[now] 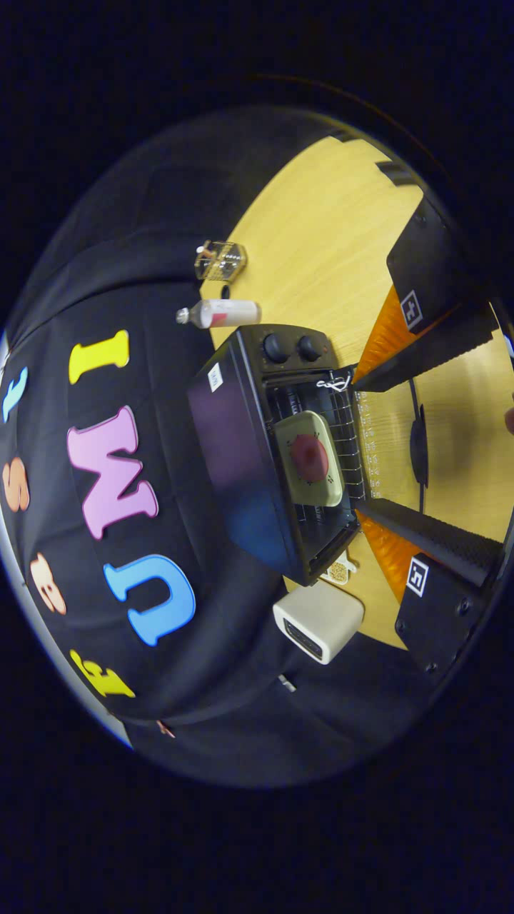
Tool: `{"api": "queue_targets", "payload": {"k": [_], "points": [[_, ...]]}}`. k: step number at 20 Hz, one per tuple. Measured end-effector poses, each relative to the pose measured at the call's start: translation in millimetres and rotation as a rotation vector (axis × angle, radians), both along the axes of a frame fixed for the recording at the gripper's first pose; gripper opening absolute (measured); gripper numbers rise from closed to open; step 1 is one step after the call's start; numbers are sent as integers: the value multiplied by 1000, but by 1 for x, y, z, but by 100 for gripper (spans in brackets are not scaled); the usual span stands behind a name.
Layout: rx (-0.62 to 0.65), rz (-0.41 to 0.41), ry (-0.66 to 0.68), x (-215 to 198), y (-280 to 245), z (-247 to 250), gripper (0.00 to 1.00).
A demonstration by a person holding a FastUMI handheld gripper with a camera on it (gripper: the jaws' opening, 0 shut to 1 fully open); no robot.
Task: Open the toaster oven, put the food inside, and close the toaster oven door.
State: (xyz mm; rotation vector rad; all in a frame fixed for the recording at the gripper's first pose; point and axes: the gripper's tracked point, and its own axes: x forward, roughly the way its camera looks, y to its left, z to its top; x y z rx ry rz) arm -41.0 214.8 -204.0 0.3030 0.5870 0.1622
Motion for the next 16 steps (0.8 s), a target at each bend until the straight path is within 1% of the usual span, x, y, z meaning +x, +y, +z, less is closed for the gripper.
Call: {"api": "queue_targets", "payload": {"k": [1, 3, 5, 7, 9, 10, 16], "points": [[-51, 19, -16, -1, 1, 1, 99], [-124, 54, 13, -15, 4, -11, 99], [-174, 94, 94, -28, 12, -35, 99], [-194, 138, 194, -45, 19, -64, 100], [-211, 166, 268, -54, 27, -93, 100], [-215, 178, 300, -52, 30, -104, 100], [-228, 206, 438, -71, 53, -161, 100]]}}
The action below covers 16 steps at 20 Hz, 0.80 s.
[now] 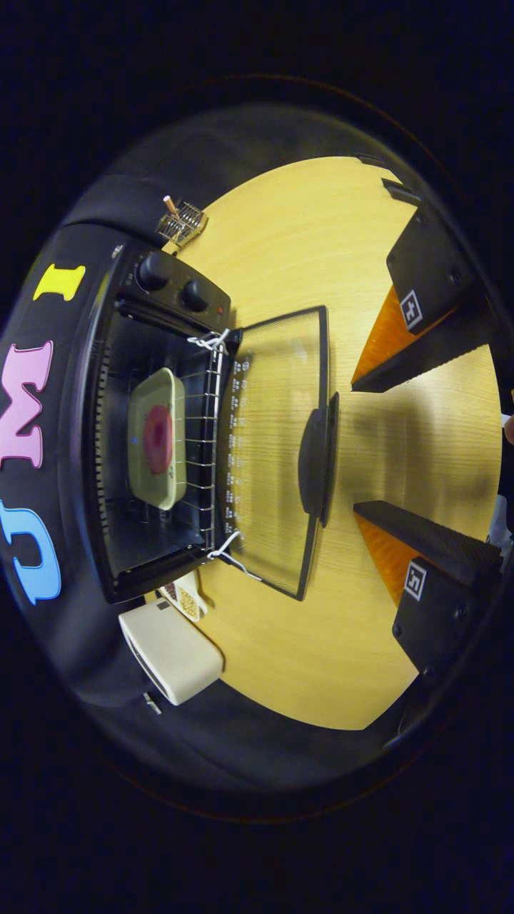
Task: Open the toaster oven, put the food inside, and close the toaster oven door.
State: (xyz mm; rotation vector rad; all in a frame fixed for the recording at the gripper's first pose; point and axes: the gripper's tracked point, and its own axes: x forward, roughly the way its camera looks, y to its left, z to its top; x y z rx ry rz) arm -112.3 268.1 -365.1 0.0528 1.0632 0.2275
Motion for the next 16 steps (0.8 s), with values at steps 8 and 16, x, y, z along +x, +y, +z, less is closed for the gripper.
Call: {"api": "queue_targets", "payload": {"k": [8, 16], "points": [[-19, -23, 43, 6, 4, -27, 100], [12, -79, 67, 25, 3, -27, 100]]}}
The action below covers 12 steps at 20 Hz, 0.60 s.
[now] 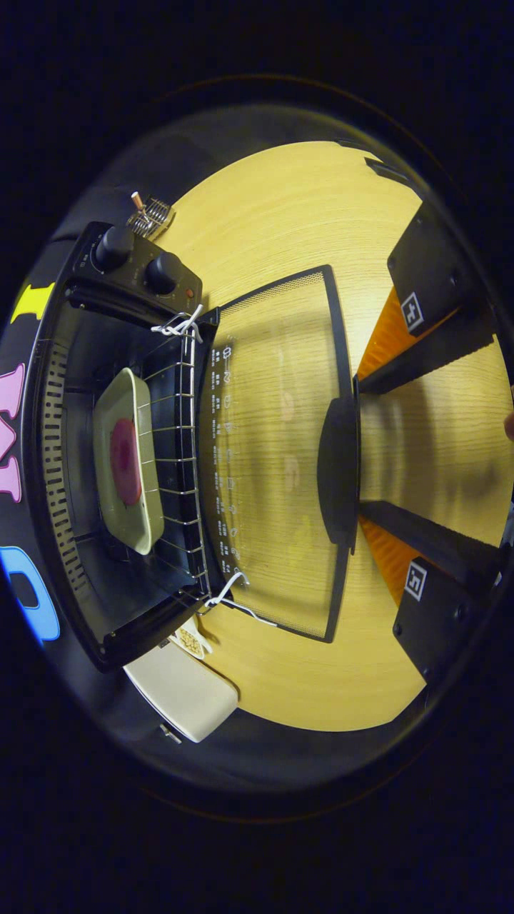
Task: Open the toaster oven, put the food inside, and close the toaster oven door.
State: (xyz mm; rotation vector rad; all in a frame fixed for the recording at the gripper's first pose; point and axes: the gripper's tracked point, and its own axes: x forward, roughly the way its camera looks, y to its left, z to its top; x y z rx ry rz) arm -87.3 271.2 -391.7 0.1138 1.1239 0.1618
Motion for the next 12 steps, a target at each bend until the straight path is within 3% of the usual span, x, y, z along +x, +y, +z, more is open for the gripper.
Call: {"api": "queue_targets", "payload": {"k": [12], "points": [[28, 2, -117, -2, -6, 46, 100]]}}
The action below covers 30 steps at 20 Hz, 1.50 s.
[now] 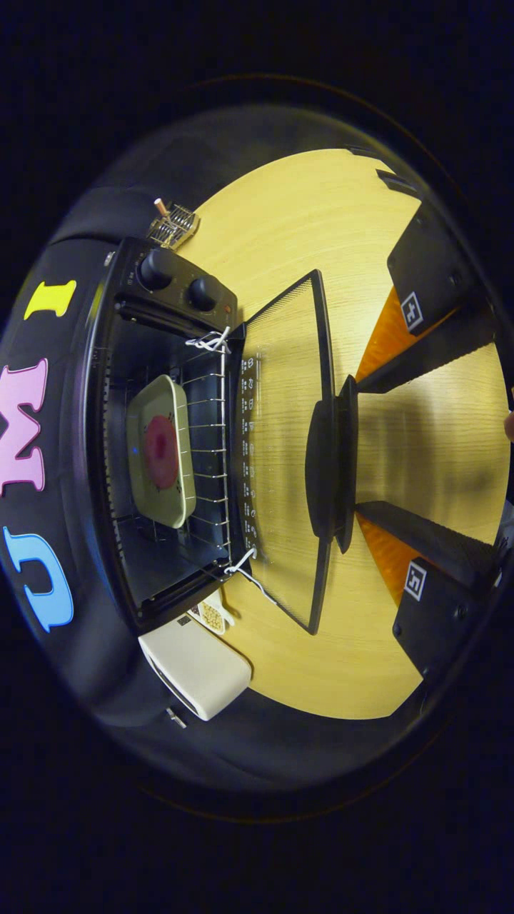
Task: Open the toaster oven, put the food inside, and close the toaster oven door.
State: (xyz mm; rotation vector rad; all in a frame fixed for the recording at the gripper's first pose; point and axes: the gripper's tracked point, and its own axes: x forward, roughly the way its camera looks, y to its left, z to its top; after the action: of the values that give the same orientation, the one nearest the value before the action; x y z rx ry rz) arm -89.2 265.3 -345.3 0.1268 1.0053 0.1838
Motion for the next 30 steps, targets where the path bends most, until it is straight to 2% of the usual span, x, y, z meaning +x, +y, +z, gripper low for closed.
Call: {"api": "queue_targets", "payload": {"k": [3, 6, 9, 10, 16, 18, 25, 30], "points": [[12, 6, -60, 6, -2, 19, 100], [16, 15, -150, 30, -2, 46, 100], [28, -6, -220, 48, -2, 68, 100], [26, -16, -241, 39, -6, 70, 100], [15, -44, -382, 78, -18, 126, 100], [12, -55, -452, 87, -34, 146, 100], [-28, -116, -772, 96, -110, 269, 100], [-18, -147, -900, 89, -160, 337, 99]]}}
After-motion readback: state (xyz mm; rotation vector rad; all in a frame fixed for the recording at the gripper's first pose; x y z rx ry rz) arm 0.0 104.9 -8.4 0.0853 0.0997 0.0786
